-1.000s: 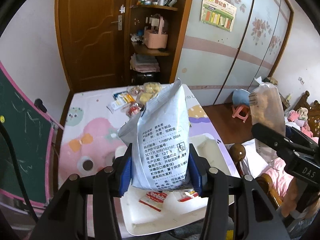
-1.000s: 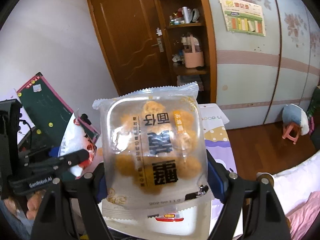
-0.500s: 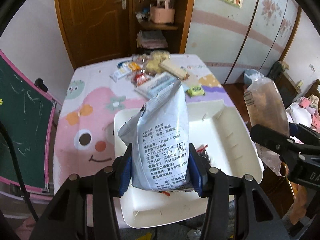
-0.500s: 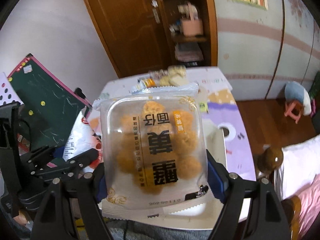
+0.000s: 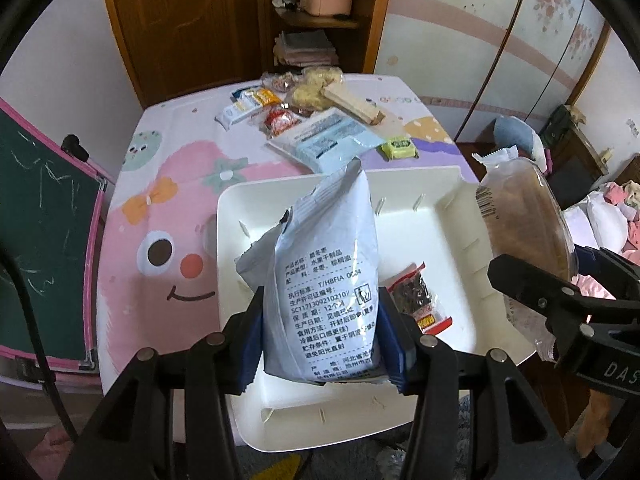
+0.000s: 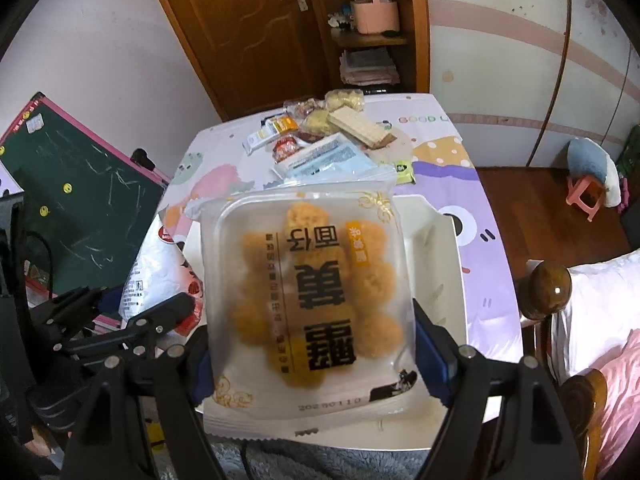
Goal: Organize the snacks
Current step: 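Carry both packets over the white tray and lower them, then open both tools to release the white bag and pastry pack in the tray, then reach left tool to the blue-white packet while right tool grasps the green packet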
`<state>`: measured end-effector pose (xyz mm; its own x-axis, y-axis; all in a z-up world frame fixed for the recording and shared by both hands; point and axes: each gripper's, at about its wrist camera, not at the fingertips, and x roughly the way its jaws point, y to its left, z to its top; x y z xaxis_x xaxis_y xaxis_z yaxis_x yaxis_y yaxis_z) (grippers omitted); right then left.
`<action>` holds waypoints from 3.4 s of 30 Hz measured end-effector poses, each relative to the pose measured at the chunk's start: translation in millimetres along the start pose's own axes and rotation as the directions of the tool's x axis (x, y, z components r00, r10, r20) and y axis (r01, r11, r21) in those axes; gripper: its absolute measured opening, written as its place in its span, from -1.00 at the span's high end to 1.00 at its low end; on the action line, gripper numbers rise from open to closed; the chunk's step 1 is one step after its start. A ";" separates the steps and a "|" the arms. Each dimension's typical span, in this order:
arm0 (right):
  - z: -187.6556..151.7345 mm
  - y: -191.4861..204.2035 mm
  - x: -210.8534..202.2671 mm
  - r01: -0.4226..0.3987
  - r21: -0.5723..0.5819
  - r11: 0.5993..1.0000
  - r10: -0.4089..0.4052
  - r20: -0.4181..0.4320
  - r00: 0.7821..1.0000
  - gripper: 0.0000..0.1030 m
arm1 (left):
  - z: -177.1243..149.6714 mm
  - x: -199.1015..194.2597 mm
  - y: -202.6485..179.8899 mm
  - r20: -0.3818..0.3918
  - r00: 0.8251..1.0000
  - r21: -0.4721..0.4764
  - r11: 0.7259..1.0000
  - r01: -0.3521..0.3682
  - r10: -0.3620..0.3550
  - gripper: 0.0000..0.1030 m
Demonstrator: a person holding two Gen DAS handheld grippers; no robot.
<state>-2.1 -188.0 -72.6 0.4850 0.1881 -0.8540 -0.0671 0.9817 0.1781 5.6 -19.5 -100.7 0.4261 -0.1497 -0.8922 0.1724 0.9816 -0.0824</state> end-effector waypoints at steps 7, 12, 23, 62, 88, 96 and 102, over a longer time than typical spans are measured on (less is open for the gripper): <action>-0.8 -2.1 9.1 0.016 0.011 1.000 -0.015 -0.034 0.999 -0.61 | -2.2 11.7 0.8 -0.040 0.999 -0.006 1.000 0.001 -0.001 0.02; -0.9 -4.1 10.8 0.028 0.025 0.999 -0.028 -0.030 0.999 -0.63 | -1.1 14.2 0.8 -0.045 0.999 -0.008 1.000 -0.001 0.001 -0.20; -0.9 -1.8 11.9 0.027 0.020 0.999 -0.026 -0.031 0.999 -0.78 | -1.5 14.5 -1.2 -0.049 0.999 -0.008 1.000 -0.011 0.011 -0.69; 77.7 -42.5 18.3 0.086 0.015 0.996 -0.087 0.036 0.996 -0.77 | 97.8 -13.0 5.3 0.162 0.980 0.062 0.990 -0.123 0.112 -0.69; 182.9 -100.2 213.1 0.095 -0.044 0.994 -0.104 -0.299 0.949 -0.75 | 224.1 222.6 -18.4 -0.242 0.967 0.273 0.962 -0.012 0.081 -0.80; 176.1 -92.0 252.9 0.117 -0.109 0.987 -0.150 -0.369 0.917 -0.53 | 214.3 264.9 -26.3 -0.283 0.949 0.334 0.942 -0.038 0.139 -0.80; 174.9 -91.0 269.2 0.109 -0.103 0.989 -0.141 -0.399 0.906 -0.38 | 214.8 278.4 -25.9 -0.288 0.949 0.316 0.948 -0.030 0.126 -0.81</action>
<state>287.0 -231.8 -233.3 0.1006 0.0431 -0.9940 -0.1028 0.9942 0.0327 310.6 -112.0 -251.5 0.1709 0.0161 -0.9852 0.4315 0.8977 0.0895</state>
